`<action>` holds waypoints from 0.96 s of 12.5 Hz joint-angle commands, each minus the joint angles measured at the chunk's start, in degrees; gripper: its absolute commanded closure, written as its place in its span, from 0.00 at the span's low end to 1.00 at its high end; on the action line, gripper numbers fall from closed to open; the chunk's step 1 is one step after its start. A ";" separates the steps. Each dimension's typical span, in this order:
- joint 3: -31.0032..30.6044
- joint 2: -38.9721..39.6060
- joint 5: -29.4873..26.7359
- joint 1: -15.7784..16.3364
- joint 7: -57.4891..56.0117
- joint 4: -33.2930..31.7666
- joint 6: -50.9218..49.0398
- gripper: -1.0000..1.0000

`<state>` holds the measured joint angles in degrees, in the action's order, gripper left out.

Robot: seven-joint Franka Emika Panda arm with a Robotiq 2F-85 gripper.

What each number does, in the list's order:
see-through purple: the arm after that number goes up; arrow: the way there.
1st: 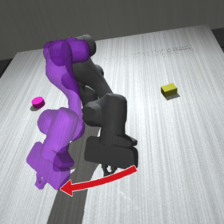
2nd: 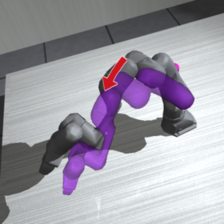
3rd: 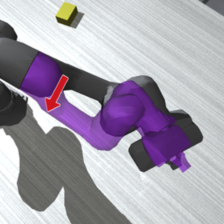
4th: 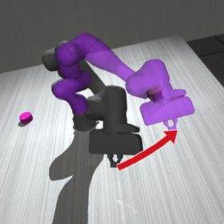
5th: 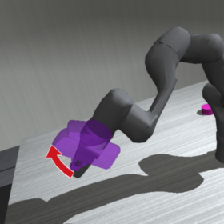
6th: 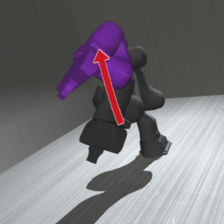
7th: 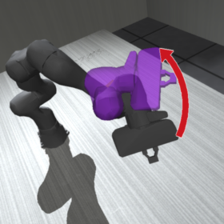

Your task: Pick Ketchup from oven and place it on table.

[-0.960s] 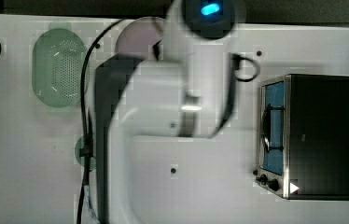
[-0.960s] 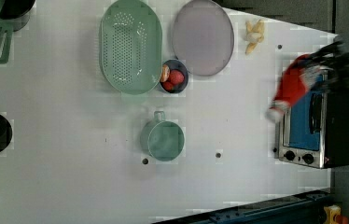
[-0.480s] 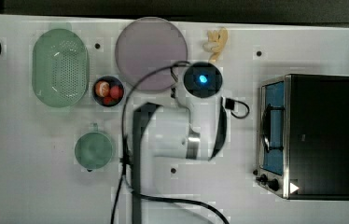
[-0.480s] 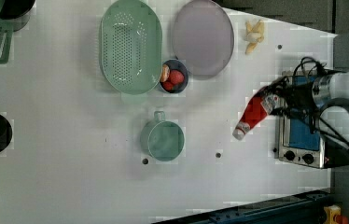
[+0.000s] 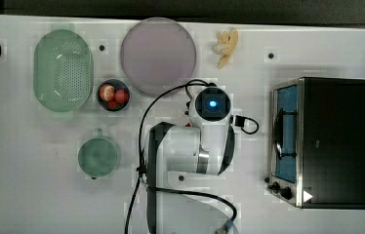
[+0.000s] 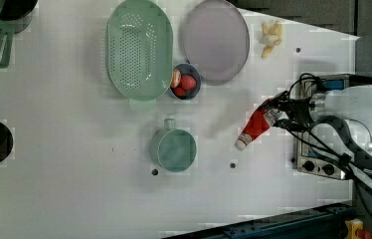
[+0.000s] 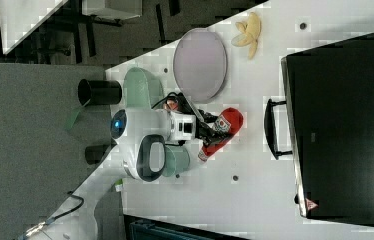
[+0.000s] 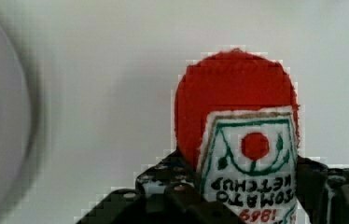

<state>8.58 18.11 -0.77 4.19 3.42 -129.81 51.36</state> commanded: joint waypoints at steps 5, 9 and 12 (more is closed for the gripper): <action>-0.39 -2.83 -1.01 1.03 2.22 4.15 0.47 0.00; 0.41 -8.53 -0.99 1.01 2.70 12.76 -13.08 0.00; 0.62 -12.15 -0.81 1.04 2.70 27.85 -31.04 0.00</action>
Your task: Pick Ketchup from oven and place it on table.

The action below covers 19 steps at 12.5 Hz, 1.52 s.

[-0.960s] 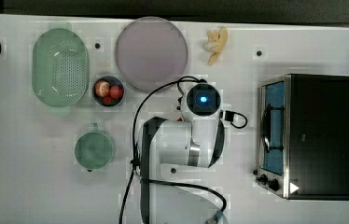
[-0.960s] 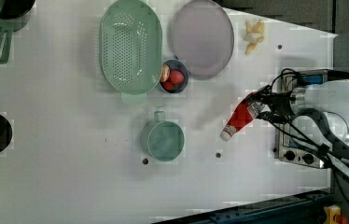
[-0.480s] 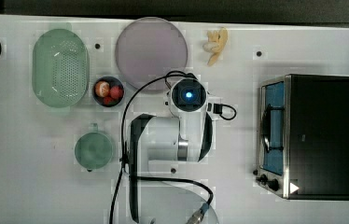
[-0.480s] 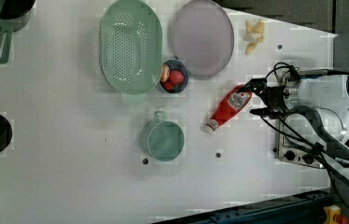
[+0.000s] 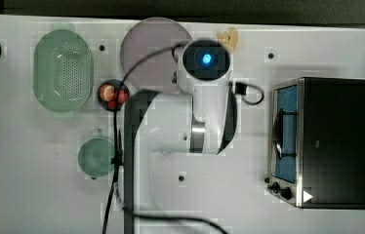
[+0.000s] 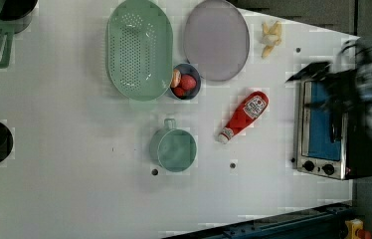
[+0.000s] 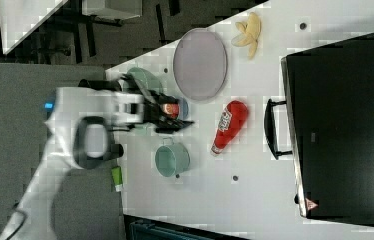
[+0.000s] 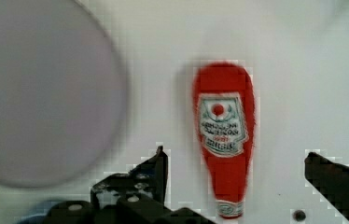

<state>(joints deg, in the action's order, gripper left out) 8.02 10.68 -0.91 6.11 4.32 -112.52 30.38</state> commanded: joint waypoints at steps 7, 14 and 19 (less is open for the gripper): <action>1.07 -5.07 -0.60 -0.85 1.75 22.70 -21.74 0.00; 1.07 -4.32 -0.60 -0.85 1.75 22.70 -21.74 0.00; 1.07 -3.72 -0.60 -0.85 1.76 22.69 -21.74 0.00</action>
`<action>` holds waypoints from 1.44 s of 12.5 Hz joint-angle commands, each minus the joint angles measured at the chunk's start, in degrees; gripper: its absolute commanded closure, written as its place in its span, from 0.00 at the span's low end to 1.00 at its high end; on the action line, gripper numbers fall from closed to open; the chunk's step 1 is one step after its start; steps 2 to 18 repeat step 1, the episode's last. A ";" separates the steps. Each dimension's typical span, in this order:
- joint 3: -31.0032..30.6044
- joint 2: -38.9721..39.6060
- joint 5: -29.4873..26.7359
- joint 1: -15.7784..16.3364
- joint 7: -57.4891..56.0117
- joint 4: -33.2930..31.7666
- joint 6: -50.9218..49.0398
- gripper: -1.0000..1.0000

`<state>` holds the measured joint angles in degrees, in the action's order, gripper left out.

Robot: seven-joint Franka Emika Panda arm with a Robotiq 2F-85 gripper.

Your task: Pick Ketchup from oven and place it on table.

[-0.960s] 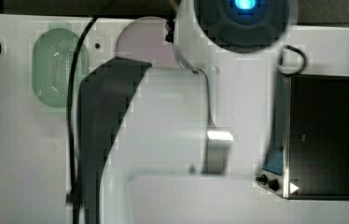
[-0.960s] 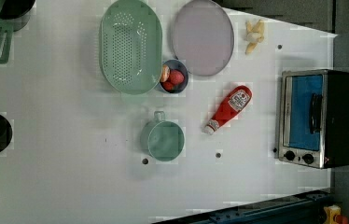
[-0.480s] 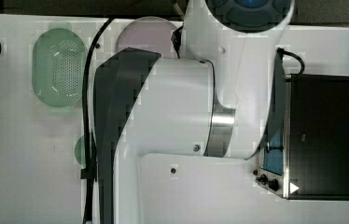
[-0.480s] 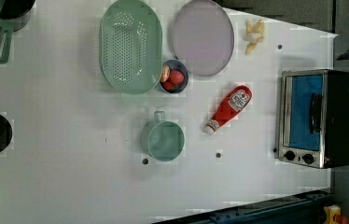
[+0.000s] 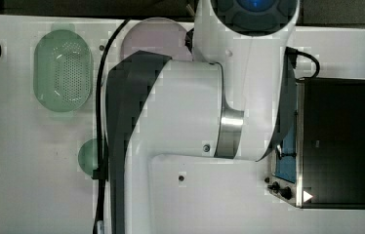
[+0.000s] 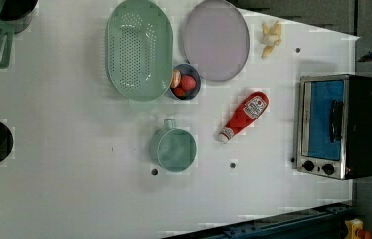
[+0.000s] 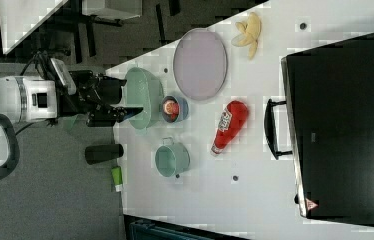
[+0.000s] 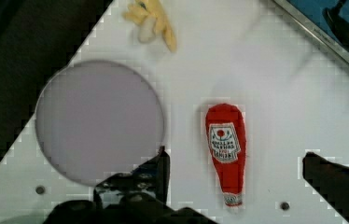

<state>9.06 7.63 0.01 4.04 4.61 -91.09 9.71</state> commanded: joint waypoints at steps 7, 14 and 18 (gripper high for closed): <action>0.03 -0.67 -1.52 1.23 1.46 1.26 -1.07 0.00; 0.03 -0.67 -1.52 1.23 1.46 1.26 -1.07 0.00; 0.03 -0.67 -1.52 1.23 1.46 1.26 -1.07 0.00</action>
